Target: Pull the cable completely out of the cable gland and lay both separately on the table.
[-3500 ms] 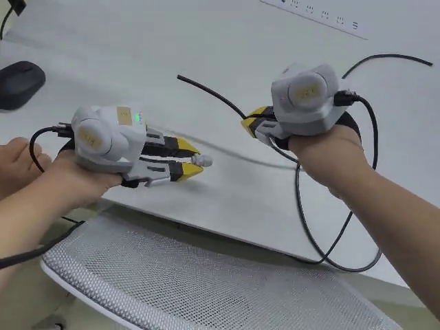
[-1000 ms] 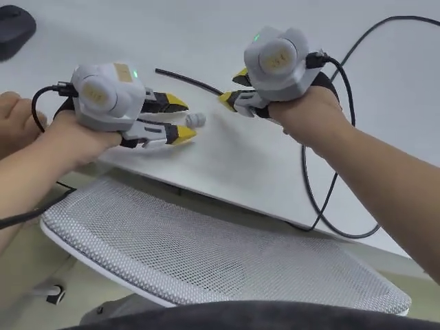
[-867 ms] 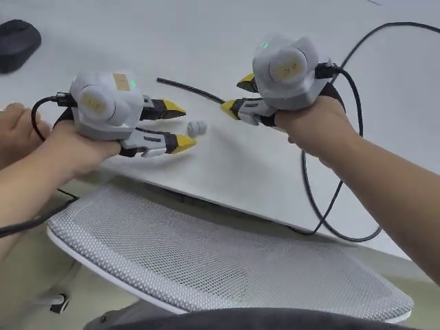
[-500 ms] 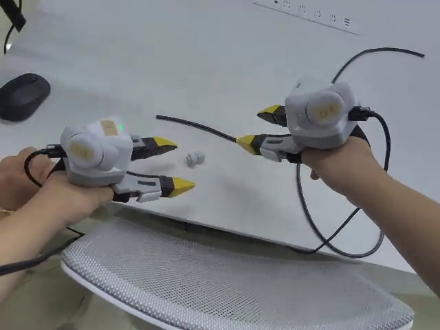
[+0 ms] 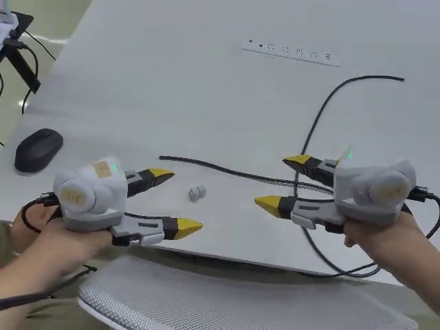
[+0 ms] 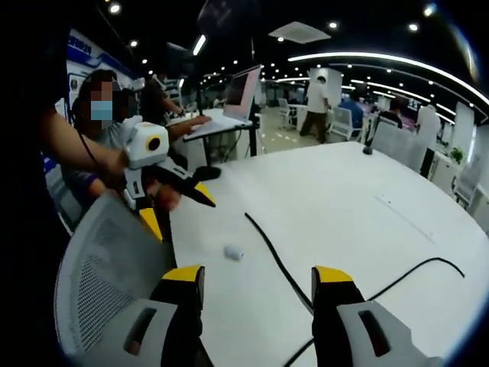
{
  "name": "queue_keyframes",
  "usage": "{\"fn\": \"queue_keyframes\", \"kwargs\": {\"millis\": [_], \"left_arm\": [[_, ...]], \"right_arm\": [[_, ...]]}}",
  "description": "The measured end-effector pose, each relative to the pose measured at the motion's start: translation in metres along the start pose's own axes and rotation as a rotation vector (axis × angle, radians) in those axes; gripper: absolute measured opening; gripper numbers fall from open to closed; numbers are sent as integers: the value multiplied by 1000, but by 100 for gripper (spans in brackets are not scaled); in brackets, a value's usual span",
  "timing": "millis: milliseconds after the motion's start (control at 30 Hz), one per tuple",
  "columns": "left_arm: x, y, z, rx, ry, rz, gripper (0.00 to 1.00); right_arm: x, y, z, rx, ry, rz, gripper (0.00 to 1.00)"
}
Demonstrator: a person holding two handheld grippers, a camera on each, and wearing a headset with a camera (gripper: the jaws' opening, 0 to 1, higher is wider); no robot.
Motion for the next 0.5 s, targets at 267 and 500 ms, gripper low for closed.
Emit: {"fn": "queue_keyframes", "kwargs": {"millis": [267, 500], "left_arm": [[3, -12, -17, 23, 1, -22, 78], [-1, -9, -19, 30, -12, -34, 81]], "right_arm": [[-13, 22, -24, 58, 8, 82, 65], [-20, 45, -29, 51, -11, 142, 74]]}}
Point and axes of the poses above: the centre of the closed fingertips' face, and the gripper's own axes: z roughly forward along the fingers, x roughly to its right, y roughly out of its underside, the point moved 2 cm from there along -z, roughly backward along the fingers, and after that the axes turned 15 degrees about -x, right-handed, at the moved point
